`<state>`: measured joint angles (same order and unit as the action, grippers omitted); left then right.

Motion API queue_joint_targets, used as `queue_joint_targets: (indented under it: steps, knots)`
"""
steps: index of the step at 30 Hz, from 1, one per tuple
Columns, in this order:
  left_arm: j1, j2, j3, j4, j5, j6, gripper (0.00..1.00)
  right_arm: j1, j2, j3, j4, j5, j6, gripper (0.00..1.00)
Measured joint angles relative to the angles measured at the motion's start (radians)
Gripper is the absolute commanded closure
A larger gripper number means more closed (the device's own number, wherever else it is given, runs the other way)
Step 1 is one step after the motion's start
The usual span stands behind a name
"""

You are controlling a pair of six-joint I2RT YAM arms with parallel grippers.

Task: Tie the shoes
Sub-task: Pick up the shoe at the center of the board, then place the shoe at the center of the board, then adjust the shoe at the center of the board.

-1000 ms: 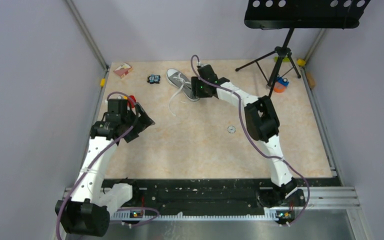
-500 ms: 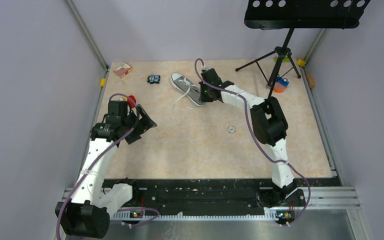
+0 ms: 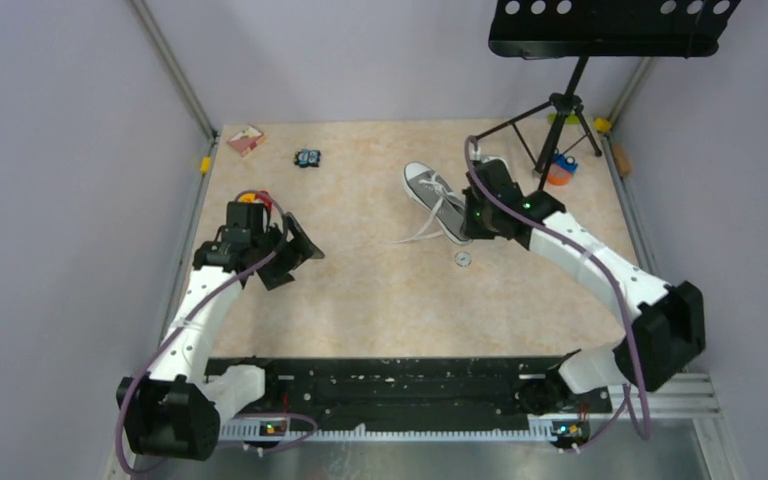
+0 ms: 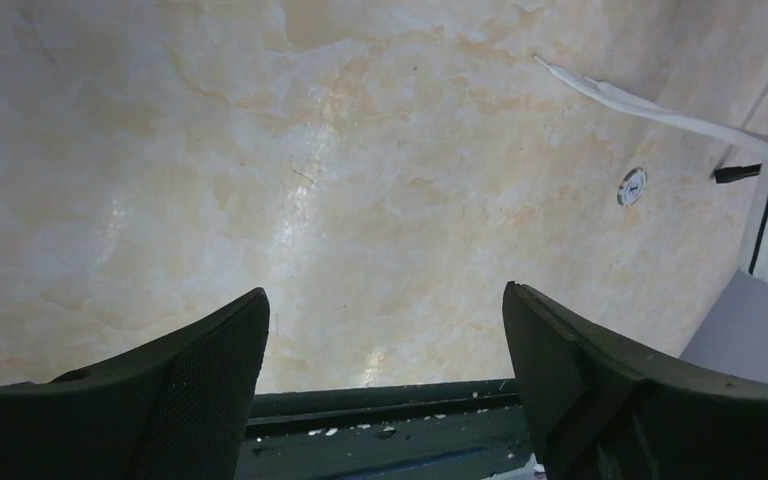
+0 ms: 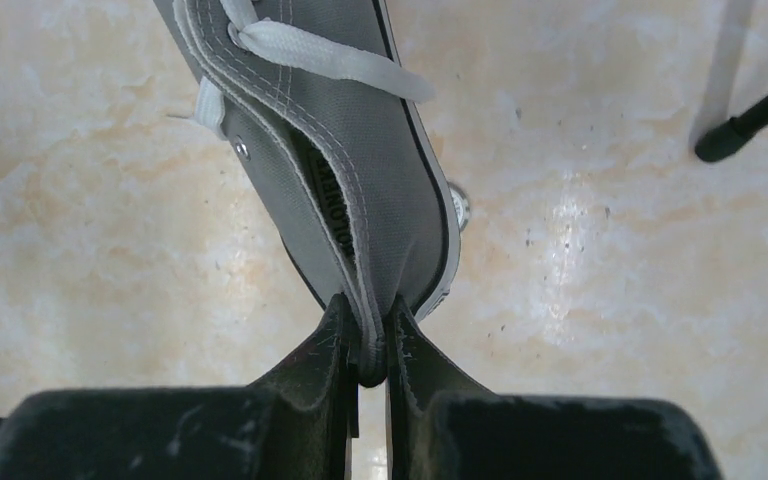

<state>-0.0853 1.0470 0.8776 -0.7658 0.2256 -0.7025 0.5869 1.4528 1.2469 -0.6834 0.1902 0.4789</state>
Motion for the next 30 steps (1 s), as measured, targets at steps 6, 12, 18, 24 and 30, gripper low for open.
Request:
queue_joint_targets:
  steps: [6, 12, 18, 24, 30]
  knots:
    - [0.000, 0.036, -0.006, 0.012, 0.040, 0.007, 0.11, 0.071, -0.115, -0.080, 0.001, -0.008, 0.136, 1.00]
    - [0.000, 0.040, -0.006, 0.011, 0.043, 0.018, 0.11, 0.255, -0.057, -0.181, 0.141, -0.036, 0.346, 0.79]
    - [0.000, 0.040, -0.006, 0.011, 0.048, 0.019, 0.12, 0.294, -0.021, -0.292, 0.253, -0.106, 0.478, 0.19]
    - [-0.024, 0.041, -0.016, 0.040, 0.053, 0.011, 0.19, 0.219, -0.104, -0.300, 0.286, -0.082, 0.430, 0.37]
    - [-0.210, 0.119, -0.018, 0.138, 0.040, -0.048, 0.20, -0.005, -0.132, -0.302, 0.306, -0.031, 0.344, 0.38]
